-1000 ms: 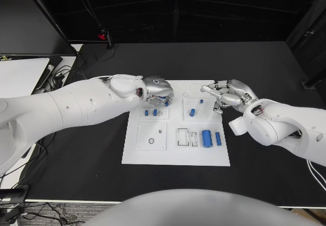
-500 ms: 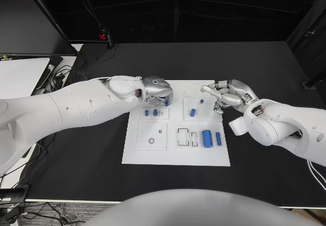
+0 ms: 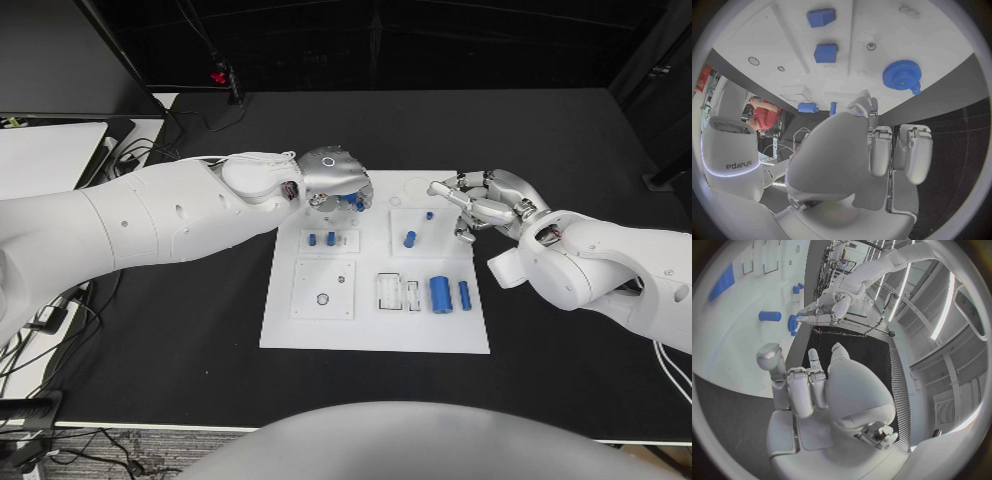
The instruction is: Assemble the parts on the task board
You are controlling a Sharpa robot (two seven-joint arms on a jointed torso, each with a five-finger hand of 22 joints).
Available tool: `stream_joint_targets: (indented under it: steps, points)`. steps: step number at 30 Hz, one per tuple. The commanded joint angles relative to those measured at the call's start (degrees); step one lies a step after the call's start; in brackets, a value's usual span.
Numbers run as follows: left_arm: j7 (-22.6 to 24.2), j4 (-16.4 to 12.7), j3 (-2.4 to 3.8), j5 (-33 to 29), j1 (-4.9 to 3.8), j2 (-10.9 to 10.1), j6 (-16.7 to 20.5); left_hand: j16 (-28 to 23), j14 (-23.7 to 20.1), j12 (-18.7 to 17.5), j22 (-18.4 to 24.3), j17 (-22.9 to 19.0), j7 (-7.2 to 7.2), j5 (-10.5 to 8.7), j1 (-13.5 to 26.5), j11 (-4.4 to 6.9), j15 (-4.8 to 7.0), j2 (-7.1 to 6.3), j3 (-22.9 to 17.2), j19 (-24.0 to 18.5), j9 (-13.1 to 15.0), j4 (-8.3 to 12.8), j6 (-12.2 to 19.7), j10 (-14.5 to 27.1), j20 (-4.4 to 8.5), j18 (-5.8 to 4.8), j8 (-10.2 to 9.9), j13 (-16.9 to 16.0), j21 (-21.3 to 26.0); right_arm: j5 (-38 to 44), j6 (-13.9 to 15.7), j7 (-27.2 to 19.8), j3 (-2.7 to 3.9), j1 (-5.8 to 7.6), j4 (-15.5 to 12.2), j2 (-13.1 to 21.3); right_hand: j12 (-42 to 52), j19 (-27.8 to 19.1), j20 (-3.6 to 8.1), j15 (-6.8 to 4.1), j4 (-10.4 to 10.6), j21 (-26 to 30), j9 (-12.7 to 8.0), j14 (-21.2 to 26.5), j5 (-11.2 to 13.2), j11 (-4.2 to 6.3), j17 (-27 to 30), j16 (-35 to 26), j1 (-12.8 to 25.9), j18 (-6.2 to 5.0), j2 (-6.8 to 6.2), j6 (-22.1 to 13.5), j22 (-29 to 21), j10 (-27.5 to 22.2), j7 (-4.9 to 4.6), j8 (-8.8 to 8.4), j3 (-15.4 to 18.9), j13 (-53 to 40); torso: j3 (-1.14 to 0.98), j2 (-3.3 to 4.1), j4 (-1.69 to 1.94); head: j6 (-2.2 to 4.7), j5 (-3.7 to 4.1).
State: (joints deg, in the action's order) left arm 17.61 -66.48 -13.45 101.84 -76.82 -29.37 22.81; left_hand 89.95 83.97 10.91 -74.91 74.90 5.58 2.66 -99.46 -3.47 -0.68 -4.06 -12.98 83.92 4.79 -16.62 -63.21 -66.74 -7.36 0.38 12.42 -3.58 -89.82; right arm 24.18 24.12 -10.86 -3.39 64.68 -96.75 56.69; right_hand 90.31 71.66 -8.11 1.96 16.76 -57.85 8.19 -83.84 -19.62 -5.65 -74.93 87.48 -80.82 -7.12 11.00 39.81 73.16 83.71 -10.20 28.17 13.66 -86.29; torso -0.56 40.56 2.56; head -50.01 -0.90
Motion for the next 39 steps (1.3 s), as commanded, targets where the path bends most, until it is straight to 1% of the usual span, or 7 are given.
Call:
stream_joint_targets:
  steps: [1,9,13,16,19,25,39]
  points:
    - [-0.56,-1.11,0.04,0.38,-0.57,-0.90,1.63,0.05,6.03,-0.38,-15.09,15.10,0.93,0.30,0.39,-0.12,0.07,-0.05,-0.33,6.08,0.54,0.07,-1.39,-0.40,0.31,-0.38,0.00,0.07,-0.18,0.10,-0.16,-0.11,0.03,0.07,-0.08,-0.01,-0.31,-0.28,-0.01,0.00,-0.09,0.33,-0.05,-3.23,-0.20,-0.06,-10.24,0.03,-0.60,-0.36,0.11,-0.42,0.04,6.29,0.07,0.40,0.34,-3.71,-0.03,-0.02,0.00,0.01,-0.23]
    - [-1.72,-3.70,0.02,0.37,-1.21,-4.38,-0.61,0.05,6.03,-0.42,-15.09,15.10,0.93,0.30,0.40,-0.13,0.06,-0.07,-0.35,6.08,0.54,0.05,-1.40,-0.42,0.31,-0.38,-0.02,0.08,-0.18,0.10,-0.13,-0.10,0.03,0.07,-0.14,0.10,-0.31,-0.28,-0.01,0.00,-0.09,0.33,-0.05,-3.23,-0.20,-0.06,-10.24,0.03,-0.60,-0.36,0.11,-0.42,0.04,6.29,0.07,0.40,0.34,-3.71,-0.01,0.00,0.05,0.01,-0.42]
    - [-2.37,-5.19,0.02,0.36,-1.30,-6.35,-1.71,0.05,6.03,-0.65,-15.09,15.10,0.90,0.26,0.48,-0.13,0.03,-0.20,-0.41,6.08,0.52,0.00,-1.35,-0.42,0.31,-0.38,-0.17,0.11,-0.18,0.10,-0.10,-0.12,0.03,0.07,-0.14,0.16,-0.31,-0.28,-0.01,0.00,-0.09,0.33,-0.05,-3.23,-0.20,-0.06,-10.24,0.03,-0.60,-0.36,0.11,-0.42,0.04,6.29,0.07,0.40,0.34,-3.71,0.01,0.00,0.07,0.01,-0.38]
    - [-2.83,-6.22,0.01,0.36,-1.33,-7.76,-2.19,0.05,6.03,-0.73,-15.09,15.10,0.89,0.25,0.53,-0.13,0.03,-0.22,-0.44,6.08,0.52,-0.03,-1.35,-0.43,0.31,-0.38,-0.21,0.11,-0.18,0.10,-0.11,-0.15,0.03,0.07,-0.14,0.21,-0.31,-0.28,-0.01,0.00,-0.09,0.33,-0.05,-3.23,-0.20,-0.06,-10.24,0.03,-0.60,-0.36,0.11,-0.42,0.04,6.29,0.07,0.40,0.34,-3.71,0.02,-0.02,0.02,0.01,-0.61]
    - [-3.13,-6.74,0.01,0.35,-1.33,-8.56,-2.59,0.05,6.03,-0.75,-15.09,15.10,0.88,0.25,0.55,-0.13,0.03,-0.21,-0.45,6.08,0.52,-0.04,-1.36,-0.44,0.31,-0.38,-0.22,0.11,-0.18,0.10,-0.09,-0.16,0.03,0.07,-0.14,0.28,-0.31,-0.28,-0.01,0.00,-0.09,0.33,-0.05,-3.23,-0.20,-0.06,-10.24,0.03,-0.60,-0.36,0.11,-0.42,0.04,6.29,0.07,0.40,0.34,-3.71,-0.02,0.00,0.14,0.01,-0.56]
    - [-3.05,-6.83,0.00,0.36,-1.28,-9.11,-3.53,0.05,6.03,-0.83,-15.09,15.10,0.87,0.24,0.63,-0.12,0.02,-0.22,-0.48,6.08,0.53,-0.07,-1.40,-0.49,0.31,-0.38,-0.25,0.11,-0.18,0.10,-0.15,-0.22,0.03,0.07,-0.09,0.25,-0.31,-0.35,-0.01,0.00,-0.09,0.47,-0.06,-3.21,-0.21,-0.06,-10.21,0.02,-0.64,-0.39,0.09,-0.45,-0.02,6.29,0.06,0.41,0.37,-3.71,0.07,0.02,-0.02,0.01,-0.93]
    - [-2.00,-5.06,-0.01,0.36,-0.61,-8.46,-4.88,0.05,6.03,-1.37,-15.09,15.10,0.79,0.24,0.82,-0.08,0.05,-0.36,-0.68,6.08,0.48,-0.07,-1.21,-0.36,0.31,-0.38,-0.60,0.14,-0.18,0.10,-0.23,-0.33,0.03,0.07,-0.05,0.22,-0.31,-0.36,-0.01,0.00,-0.09,0.49,-0.07,-3.23,-0.22,-0.06,-10.23,0.04,-0.64,-0.40,0.08,-0.46,-0.03,6.29,0.06,0.42,0.38,-3.71,0.04,0.01,-0.02,0.01,-0.94]
